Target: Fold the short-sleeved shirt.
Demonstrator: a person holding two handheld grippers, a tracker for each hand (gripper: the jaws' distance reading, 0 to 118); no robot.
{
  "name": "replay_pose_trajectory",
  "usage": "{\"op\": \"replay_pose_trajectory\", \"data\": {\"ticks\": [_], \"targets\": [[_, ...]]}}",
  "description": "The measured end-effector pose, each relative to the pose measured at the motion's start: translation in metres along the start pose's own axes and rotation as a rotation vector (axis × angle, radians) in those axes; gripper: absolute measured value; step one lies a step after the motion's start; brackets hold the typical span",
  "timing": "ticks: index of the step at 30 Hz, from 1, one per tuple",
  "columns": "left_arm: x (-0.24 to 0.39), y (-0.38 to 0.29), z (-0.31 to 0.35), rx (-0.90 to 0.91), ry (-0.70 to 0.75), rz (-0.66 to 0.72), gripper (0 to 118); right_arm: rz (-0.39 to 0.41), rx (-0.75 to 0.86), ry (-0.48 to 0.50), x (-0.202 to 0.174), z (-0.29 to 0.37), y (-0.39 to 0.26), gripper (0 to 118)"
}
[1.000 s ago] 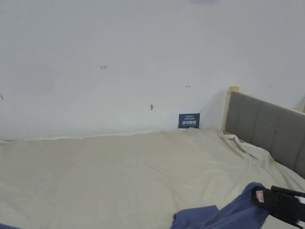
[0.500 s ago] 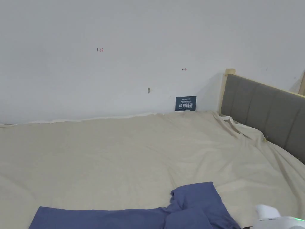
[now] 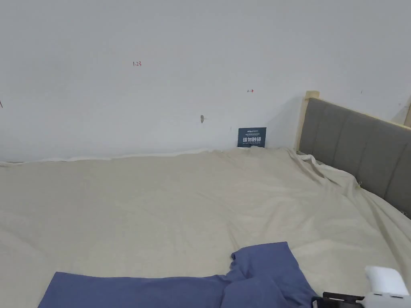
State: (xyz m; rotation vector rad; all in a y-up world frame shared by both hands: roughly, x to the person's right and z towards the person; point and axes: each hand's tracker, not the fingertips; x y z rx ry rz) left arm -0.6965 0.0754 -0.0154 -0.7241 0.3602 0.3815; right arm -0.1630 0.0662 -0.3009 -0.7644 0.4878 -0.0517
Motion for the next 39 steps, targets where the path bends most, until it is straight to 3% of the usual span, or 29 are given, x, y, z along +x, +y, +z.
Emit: {"op": "replay_pose_trajectory", "data": {"ticks": [4, 5, 6, 7, 8, 9, 12, 15, 20, 21, 23, 24, 26, 32, 37, 38, 39], "targets": [[0.018, -0.01, 0.037, 0.086, -0.048, 0.0, 109, -0.019, 0.148, 0.094, -0.024, 0.038, -0.01, 105], [0.023, -0.015, 0.045, 0.135, -0.058, 0.017, 108, -0.023, 0.196, 0.16, -0.028, 0.046, -0.012, 96], [0.028, -0.019, 0.051, 0.181, -0.094, 0.03, 99, -0.025, 0.208, 0.194, -0.04, 0.049, -0.015, 53], [0.031, -0.022, 0.052, 0.209, -0.113, 0.046, 79, -0.016, 0.208, 0.172, -0.048, 0.048, -0.017, 8], [0.035, -0.025, 0.055, 0.247, -0.114, 0.061, 39, 0.001, 0.244, 0.118, -0.058, 0.048, -0.02, 0], [0.037, -0.022, 0.054, 0.25, -0.108, 0.078, 0, 0.002, 0.229, 0.142, -0.065, 0.048, -0.023, 0], [0.036, 0.001, 0.033, 0.209, -0.157, 0.124, 0, -0.011, 0.206, 0.273, -0.075, 0.035, -0.021, 0], [0.034, 0.037, -0.007, 0.149, -0.106, 0.034, 0, 0.106, 0.204, 0.195, -0.088, 0.027, -0.012, 0], [0.019, 0.127, -0.105, -0.039, -0.041, 0.04, 0, 0.142, 0.205, 0.212, -0.094, 0.007, -0.006, 0], [0.013, 0.14, -0.13, -0.127, -0.057, 0.056, 15, 0.137, 0.191, 0.227, -0.095, 0.001, -0.004, 0], [0.016, 0.157, -0.167, -0.216, -0.001, -0.032, 90, 0.132, 0.133, 0.28, -0.096, -0.011, 0.001, 0], [0.017, 0.162, -0.189, -0.259, 0.017, -0.115, 116, 0.133, 0.124, 0.277, -0.097, -0.018, 0.001, 0], [0.019, 0.168, -0.217, -0.322, 0.014, -0.198, 118, 0.135, 0.112, 0.268, -0.099, -0.027, 0.004, 0], [0.015, 0.169, -0.278, -0.42, 0.132, -0.14, 118, 0.092, 0.034, 0.288, -0.096, -0.054, 0.002, 0], [0.016, 0.16, -0.294, -0.503, 0.123, -0.178, 116, 0.098, 0.014, 0.299, -0.093, -0.061, -0.001, 0], [0.016, 0.158, -0.291, -0.53, 0.07, -0.151, 114, 0.106, 0.01, 0.3, -0.091, -0.062, -0.001, 0], [0.017, 0.158, -0.29, -0.533, 0.006, -0.13, 100, 0.118, -0.002, 0.299, -0.092, -0.065, -0.002, 0]]}}
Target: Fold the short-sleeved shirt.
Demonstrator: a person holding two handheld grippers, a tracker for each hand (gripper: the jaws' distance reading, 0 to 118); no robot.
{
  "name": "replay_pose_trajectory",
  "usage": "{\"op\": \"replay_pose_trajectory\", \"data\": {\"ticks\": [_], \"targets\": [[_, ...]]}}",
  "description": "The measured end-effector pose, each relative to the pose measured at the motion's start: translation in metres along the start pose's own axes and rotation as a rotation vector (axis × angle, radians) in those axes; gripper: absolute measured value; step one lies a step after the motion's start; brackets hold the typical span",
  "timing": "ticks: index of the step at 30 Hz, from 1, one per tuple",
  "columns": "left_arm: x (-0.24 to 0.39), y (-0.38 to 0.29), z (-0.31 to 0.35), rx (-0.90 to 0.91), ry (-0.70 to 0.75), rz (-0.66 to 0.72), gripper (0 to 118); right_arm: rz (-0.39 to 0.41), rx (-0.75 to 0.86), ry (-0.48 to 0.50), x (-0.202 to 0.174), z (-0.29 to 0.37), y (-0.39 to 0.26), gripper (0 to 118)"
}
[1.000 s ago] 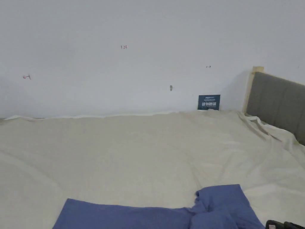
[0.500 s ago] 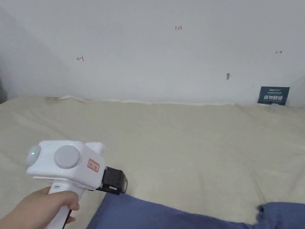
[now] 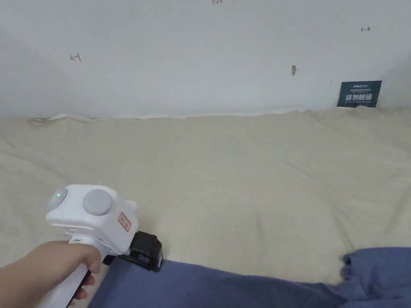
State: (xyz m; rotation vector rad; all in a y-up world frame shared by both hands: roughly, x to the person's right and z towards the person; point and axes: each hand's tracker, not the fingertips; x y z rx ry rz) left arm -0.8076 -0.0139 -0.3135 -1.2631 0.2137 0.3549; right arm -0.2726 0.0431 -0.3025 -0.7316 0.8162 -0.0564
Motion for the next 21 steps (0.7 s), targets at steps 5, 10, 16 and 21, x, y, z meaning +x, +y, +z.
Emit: {"op": "replay_pose_trajectory", "data": {"ticks": [5, 10, 16, 21], "targets": [[0.018, -0.008, 0.0, 0.05, 0.166, -0.175, 25, -0.054, -0.046, 0.008, 0.007, -0.008, -0.001, 0], [0.013, -0.008, 0.01, 0.098, 0.134, -0.123, 6, -0.08, -0.025, -0.003, 0.013, -0.003, 0.002, 0], [0.021, -0.009, 0.029, 0.117, 0.091, -0.098, 6, -0.014, -0.004, -0.143, 0.088, -0.027, 0.066, 0], [0.025, -0.011, 0.041, 0.122, 0.076, -0.098, 6, -0.124, -0.338, -0.211, 0.16, -0.072, 0.12, 54]]}}
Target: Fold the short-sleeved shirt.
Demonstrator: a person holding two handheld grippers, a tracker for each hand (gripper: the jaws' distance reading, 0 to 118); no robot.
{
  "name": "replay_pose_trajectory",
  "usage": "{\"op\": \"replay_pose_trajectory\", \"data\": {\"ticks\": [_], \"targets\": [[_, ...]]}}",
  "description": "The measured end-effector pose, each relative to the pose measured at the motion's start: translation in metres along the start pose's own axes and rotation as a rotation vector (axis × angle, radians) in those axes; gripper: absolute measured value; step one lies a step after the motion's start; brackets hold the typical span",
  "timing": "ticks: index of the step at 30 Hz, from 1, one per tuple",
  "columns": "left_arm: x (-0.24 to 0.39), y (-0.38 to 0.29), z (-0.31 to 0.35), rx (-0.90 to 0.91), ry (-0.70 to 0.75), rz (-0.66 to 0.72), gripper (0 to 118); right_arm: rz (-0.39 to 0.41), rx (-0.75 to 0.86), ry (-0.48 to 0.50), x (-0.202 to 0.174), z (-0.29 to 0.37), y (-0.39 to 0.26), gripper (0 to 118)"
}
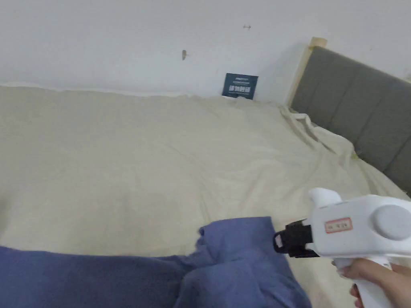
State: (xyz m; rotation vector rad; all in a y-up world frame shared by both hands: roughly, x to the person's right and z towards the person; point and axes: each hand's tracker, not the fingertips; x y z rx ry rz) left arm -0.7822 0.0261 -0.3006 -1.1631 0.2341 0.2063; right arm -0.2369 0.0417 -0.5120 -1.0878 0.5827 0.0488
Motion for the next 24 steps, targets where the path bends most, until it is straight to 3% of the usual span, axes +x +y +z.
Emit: {"op": "replay_pose_trajectory", "data": {"ticks": [1, 2, 4, 6, 13, 14, 16, 17, 18, 19, 20, 24], "targets": [[0.0, -0.001, 0.001, 0.0, 0.007, -0.006, 6, -0.025, -0.03, -0.026, 0.007, -0.006, 0.007, 99], [0.0, -0.002, 0.001, 0.0, 0.009, -0.01, 6, -0.03, -0.064, -0.021, 0.013, -0.014, 0.008, 118], [-0.004, -0.001, -0.006, -0.003, 0.004, -0.006, 6, -0.032, -0.122, -0.029, 0.02, -0.027, 0.004, 116], [-0.004, -0.003, -0.007, -0.001, 0.003, 0.003, 6, -0.027, -0.122, -0.078, 0.018, -0.041, -0.002, 106], [-0.005, -0.011, -0.014, -0.041, 0.019, 0.004, 6, -0.031, -0.175, -0.118, 0.009, -0.077, 0.003, 104], [-0.006, -0.012, -0.016, -0.064, 0.005, 0.012, 6, -0.022, -0.181, -0.13, 0.006, -0.077, 0.005, 100], [-0.005, -0.016, -0.02, -0.083, 0.011, 0.003, 6, -0.001, -0.179, -0.149, 0.0, -0.077, 0.003, 66], [-0.005, -0.018, -0.022, -0.092, 0.014, -0.01, 6, 0.038, -0.188, -0.216, -0.004, -0.076, 0.003, 55], [-0.004, -0.02, -0.022, -0.097, 0.017, -0.021, 6, 0.073, -0.18, -0.22, -0.005, -0.071, 0.004, 17], [-0.002, -0.021, -0.022, -0.094, 0.026, -0.028, 6, 0.12, -0.133, -0.176, -0.006, -0.065, 0.003, 0], [-0.002, -0.022, -0.02, -0.086, 0.031, -0.03, 6, 0.116, -0.05, -0.153, -0.008, -0.049, 0.003, 0], [-0.009, -0.019, 0.001, 0.005, -0.008, 0.076, 6, 0.123, -0.012, -0.029, -0.012, -0.011, 0.003, 0]]}}
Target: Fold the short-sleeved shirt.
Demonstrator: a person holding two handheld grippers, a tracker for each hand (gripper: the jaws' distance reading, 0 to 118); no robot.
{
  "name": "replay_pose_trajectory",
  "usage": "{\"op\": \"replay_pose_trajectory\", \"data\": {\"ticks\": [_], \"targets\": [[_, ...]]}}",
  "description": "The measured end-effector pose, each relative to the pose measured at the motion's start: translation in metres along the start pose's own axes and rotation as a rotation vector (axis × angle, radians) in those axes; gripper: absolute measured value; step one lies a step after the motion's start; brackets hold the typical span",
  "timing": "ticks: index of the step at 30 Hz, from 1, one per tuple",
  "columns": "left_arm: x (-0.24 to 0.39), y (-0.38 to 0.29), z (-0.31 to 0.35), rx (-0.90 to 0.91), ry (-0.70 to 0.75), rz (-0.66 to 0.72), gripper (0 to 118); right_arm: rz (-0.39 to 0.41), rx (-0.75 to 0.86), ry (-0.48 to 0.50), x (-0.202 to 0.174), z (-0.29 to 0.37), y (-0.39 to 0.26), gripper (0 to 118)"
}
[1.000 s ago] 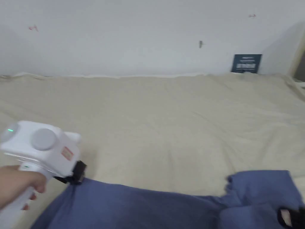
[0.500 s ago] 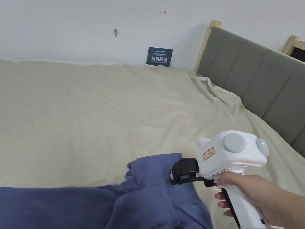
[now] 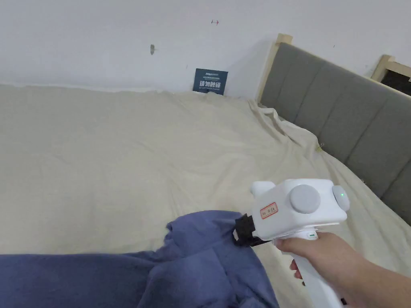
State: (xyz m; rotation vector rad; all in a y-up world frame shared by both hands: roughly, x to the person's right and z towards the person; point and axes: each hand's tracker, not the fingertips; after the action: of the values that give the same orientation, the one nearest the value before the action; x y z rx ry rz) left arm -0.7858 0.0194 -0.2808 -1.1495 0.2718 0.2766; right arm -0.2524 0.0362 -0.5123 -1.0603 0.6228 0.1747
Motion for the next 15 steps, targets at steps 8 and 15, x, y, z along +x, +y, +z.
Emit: {"op": "replay_pose_trajectory", "data": {"ticks": [8, 15], "targets": [[0.0, -0.025, 0.105, 0.146, -0.103, 0.049, 6, -0.027, 0.157, 0.076, -0.023, 0.115, 0.003, 0], [-0.008, -0.052, 0.239, 0.366, -0.133, 0.142, 6, 0.0, 0.343, 0.116, -0.057, 0.233, -0.002, 0]]}}
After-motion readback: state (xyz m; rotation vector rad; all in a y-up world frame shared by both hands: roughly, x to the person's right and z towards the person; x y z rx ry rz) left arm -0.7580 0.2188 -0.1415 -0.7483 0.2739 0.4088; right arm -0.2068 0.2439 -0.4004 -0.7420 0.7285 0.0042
